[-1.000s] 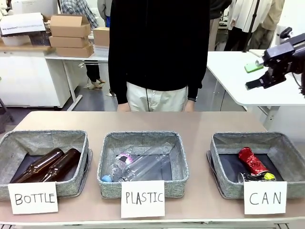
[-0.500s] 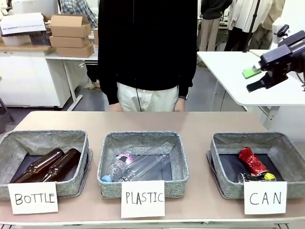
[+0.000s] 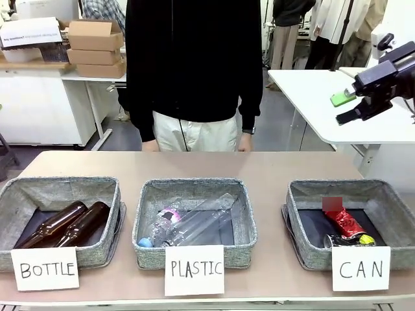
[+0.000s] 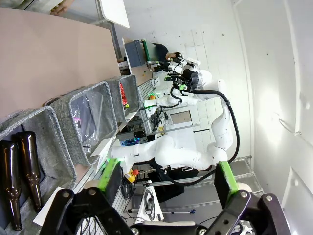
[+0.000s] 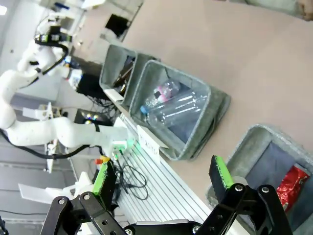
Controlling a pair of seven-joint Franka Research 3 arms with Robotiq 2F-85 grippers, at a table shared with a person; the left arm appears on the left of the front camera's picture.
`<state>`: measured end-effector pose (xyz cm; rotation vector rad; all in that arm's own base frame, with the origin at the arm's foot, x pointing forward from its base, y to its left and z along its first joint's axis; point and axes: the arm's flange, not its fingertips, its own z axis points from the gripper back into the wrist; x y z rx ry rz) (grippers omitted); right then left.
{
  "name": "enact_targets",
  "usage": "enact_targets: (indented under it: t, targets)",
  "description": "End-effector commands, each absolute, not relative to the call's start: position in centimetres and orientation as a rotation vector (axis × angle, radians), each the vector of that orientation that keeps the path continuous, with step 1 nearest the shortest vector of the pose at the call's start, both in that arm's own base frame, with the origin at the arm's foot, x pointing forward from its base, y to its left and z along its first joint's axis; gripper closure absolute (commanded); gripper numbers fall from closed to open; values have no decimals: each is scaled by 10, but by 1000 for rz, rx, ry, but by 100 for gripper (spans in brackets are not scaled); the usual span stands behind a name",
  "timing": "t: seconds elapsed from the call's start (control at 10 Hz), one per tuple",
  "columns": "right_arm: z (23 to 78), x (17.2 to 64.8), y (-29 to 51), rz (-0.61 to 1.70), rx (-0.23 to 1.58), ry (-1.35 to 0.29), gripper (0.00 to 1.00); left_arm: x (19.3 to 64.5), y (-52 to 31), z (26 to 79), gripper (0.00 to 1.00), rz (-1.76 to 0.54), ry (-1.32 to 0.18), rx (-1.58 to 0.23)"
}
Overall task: Sort the can waste into the basket.
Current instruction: Pick up the can waste from the table and place it in the right Fabric basket.
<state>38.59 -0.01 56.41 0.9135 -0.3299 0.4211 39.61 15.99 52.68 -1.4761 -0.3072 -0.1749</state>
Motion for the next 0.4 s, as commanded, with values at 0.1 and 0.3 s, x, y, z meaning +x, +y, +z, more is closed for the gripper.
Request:
enact_targets:
  t: [0.1, 0.3]
  targets:
    - [566, 385, 0, 419, 904, -324, 0, 393, 158, 528, 0, -184, -305, -1475]
    - [566, 385, 0, 419, 904, -324, 0, 393, 158, 528, 0, -184, -305, -1475]
